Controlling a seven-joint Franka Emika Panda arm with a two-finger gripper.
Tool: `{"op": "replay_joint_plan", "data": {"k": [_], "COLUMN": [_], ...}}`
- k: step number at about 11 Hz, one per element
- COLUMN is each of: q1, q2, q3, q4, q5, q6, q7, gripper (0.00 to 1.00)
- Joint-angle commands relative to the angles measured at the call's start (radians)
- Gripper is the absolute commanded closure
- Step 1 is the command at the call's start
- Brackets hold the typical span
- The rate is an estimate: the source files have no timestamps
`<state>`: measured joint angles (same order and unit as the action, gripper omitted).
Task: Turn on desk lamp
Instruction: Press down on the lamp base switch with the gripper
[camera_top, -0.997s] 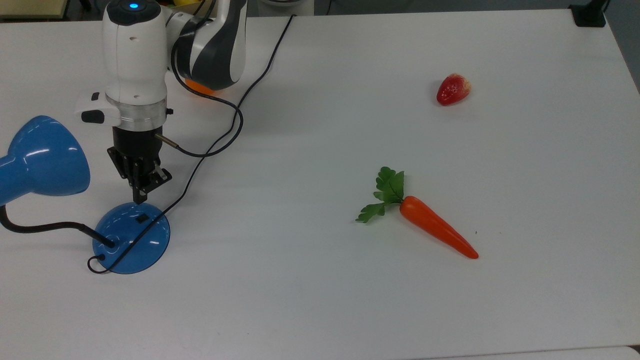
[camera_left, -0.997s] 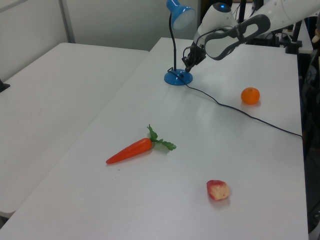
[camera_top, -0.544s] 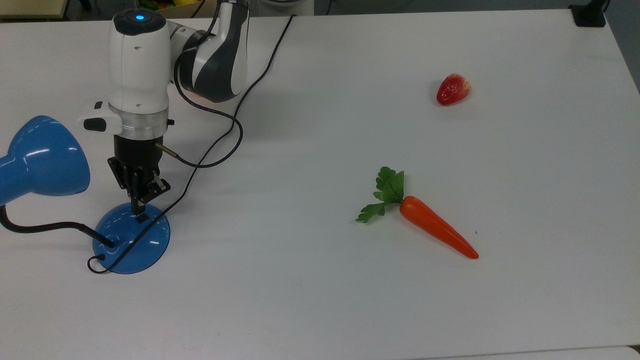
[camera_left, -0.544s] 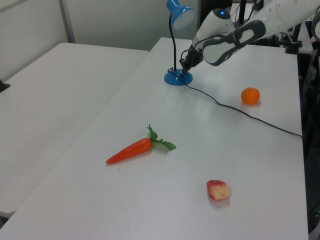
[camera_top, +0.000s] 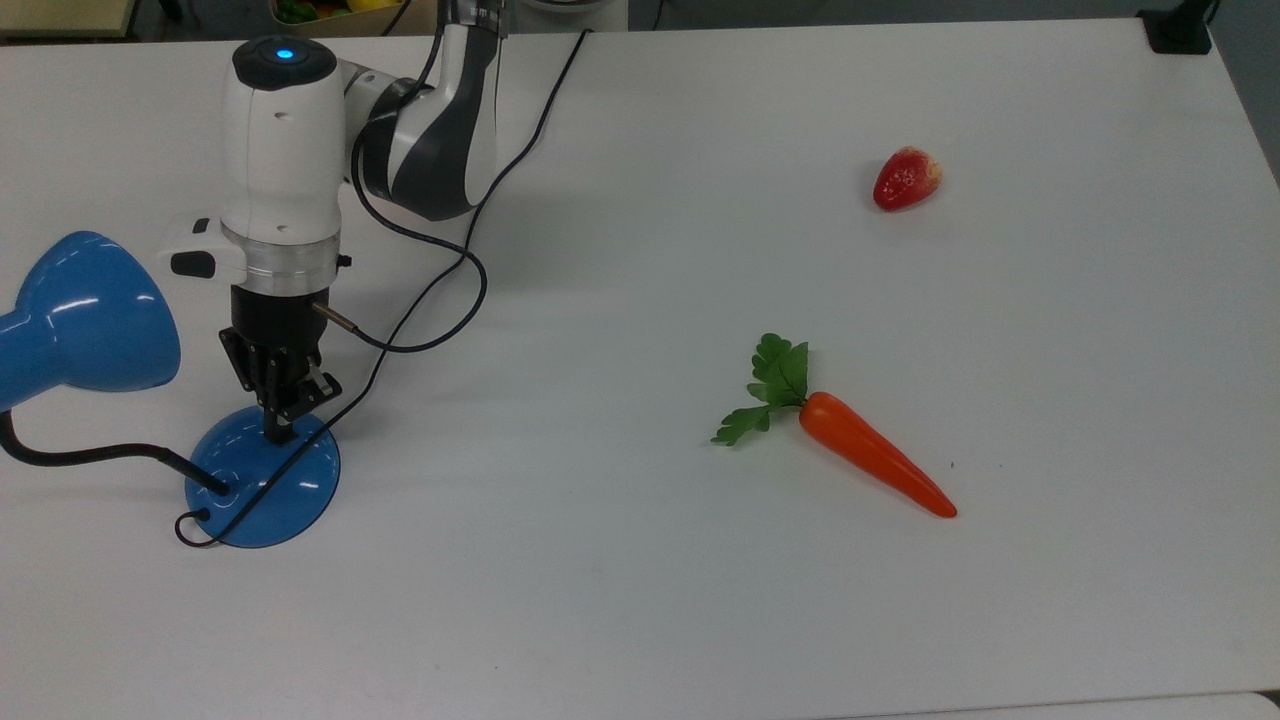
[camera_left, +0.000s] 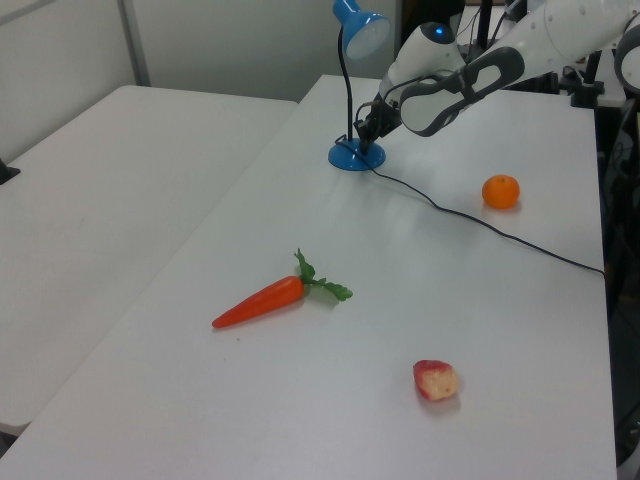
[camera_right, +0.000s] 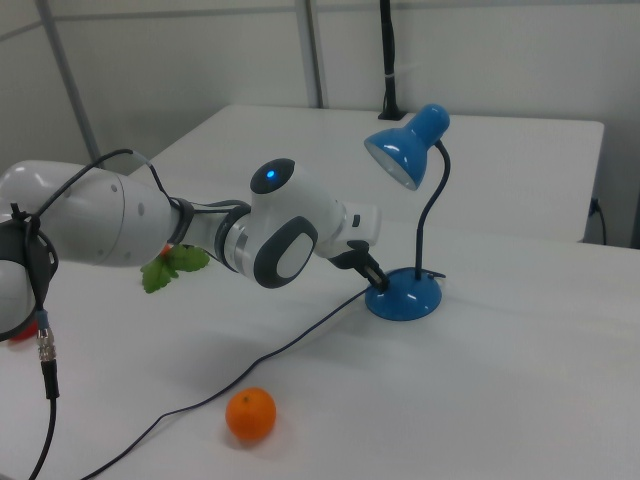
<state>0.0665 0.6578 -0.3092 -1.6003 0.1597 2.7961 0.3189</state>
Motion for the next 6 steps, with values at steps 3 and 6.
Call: {"op": "replay_joint_plan", "data": {"k": [3, 6], "q1": [0.003, 0.003], "q2": [0.014, 0.06], "q3": [-0.001, -0.001], "q4": [0.016, 0.061], "q5": [0.017, 0.017], "q6": [0.016, 0.016], "q7": [0.012, 0.028], "gripper": [1.0, 1.0]}}
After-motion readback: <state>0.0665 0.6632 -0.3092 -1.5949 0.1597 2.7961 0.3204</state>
